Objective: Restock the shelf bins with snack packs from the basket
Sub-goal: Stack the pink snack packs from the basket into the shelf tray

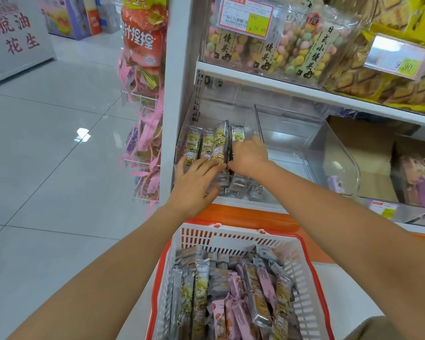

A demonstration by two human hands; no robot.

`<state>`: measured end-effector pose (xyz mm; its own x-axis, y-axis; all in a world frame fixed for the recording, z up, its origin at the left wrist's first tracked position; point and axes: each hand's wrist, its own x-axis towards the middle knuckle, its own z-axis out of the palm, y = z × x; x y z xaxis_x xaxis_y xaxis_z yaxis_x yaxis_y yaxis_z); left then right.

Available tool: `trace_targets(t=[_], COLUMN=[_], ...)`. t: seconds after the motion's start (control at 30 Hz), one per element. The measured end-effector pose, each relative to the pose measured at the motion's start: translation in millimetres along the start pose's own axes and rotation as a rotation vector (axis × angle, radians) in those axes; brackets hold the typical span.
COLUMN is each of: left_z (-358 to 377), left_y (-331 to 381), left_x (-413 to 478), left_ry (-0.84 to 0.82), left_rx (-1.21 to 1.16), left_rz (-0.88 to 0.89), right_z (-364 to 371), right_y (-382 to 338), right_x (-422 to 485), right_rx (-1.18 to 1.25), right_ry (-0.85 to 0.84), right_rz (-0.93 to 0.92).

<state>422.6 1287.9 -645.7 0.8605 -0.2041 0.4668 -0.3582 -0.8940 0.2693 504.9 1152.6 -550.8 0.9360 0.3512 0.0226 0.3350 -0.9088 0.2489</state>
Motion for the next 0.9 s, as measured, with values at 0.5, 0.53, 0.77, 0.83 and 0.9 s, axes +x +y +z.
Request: trace_targets(t=[0.5,0.53,0.77,0.83,0.9], left_z=[1,-1,-6,-8,-10], left_y=[19,19,25,28,30], left_x=[16,15,6,2,-3], left_ry=[-0.113,-0.113,-0.08,-0.045,0.008], left_rx=[-0.021,-0.022,-0.017,-0.014,0.005], left_rz=[-0.154,-0.155,-0.136,-0.122,-0.1], right_z=[13,13,13,13,12], right_y=[32,32,38,39,39], right_x=[-9,-10,-21,-27,-35], right_rx=[0.15,0.185,0.366,0.423,0.462], right_ry=[0.109,0.121,0.251,0.287,0.334], right_rz=[-0.036,-0.04,-0.08,-0.092,-0.108])
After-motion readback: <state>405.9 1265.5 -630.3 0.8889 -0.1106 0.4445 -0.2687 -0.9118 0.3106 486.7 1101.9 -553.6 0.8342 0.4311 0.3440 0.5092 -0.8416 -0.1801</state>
